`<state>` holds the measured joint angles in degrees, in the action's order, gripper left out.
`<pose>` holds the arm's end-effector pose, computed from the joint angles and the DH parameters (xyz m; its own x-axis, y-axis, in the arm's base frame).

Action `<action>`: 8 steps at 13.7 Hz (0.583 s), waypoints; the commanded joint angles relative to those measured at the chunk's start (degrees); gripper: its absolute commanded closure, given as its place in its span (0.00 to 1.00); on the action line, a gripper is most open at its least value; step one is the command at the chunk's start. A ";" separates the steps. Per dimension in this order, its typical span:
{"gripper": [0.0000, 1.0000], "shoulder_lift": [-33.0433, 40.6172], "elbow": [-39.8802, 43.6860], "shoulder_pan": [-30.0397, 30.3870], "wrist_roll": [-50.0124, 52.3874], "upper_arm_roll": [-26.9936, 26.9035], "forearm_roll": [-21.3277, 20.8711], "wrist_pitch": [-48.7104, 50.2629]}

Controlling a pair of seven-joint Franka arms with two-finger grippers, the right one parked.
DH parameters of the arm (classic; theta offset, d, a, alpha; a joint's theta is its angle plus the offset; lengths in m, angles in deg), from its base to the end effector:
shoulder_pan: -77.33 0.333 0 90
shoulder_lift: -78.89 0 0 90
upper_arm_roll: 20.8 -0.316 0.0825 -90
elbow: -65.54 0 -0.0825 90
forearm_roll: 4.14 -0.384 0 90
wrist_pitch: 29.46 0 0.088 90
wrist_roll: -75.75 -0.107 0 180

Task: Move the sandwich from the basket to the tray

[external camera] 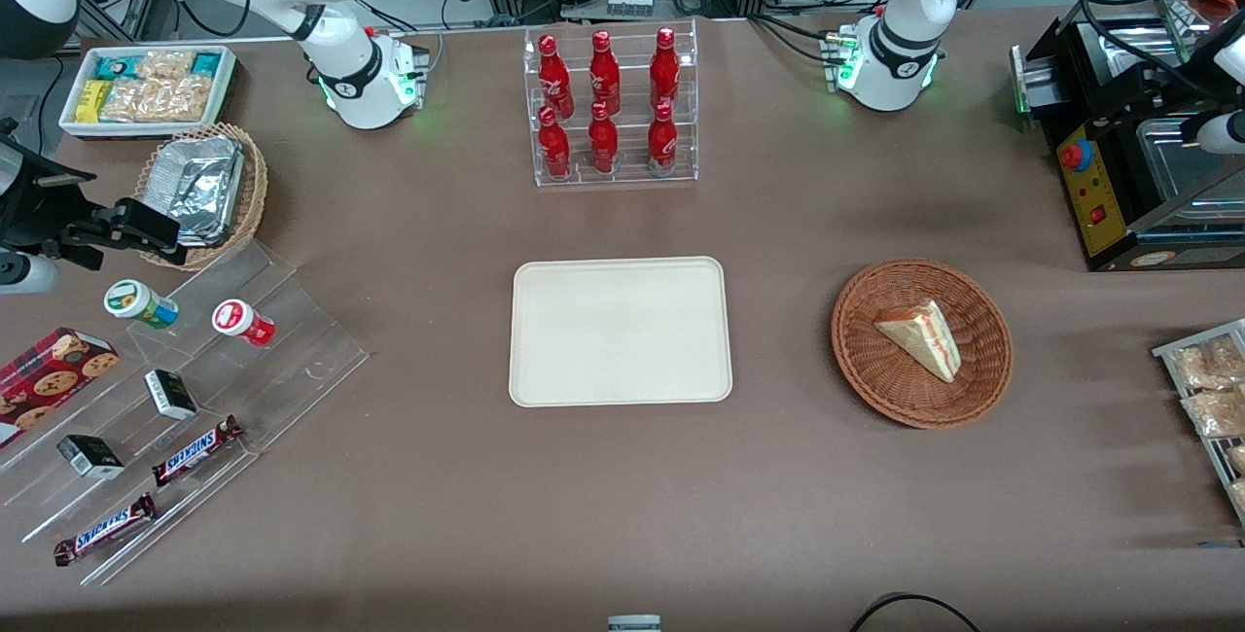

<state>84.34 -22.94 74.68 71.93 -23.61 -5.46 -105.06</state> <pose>0.4967 0.0057 0.6664 0.9897 -0.0590 -0.1303 -0.0607 -0.9981 -0.0096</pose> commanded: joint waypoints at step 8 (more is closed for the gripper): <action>0.00 -3.60 -0.64 0.02 0.73 -0.26 -0.34 -3.84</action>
<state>81.87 -23.57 74.70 71.94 -23.80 -5.50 -107.50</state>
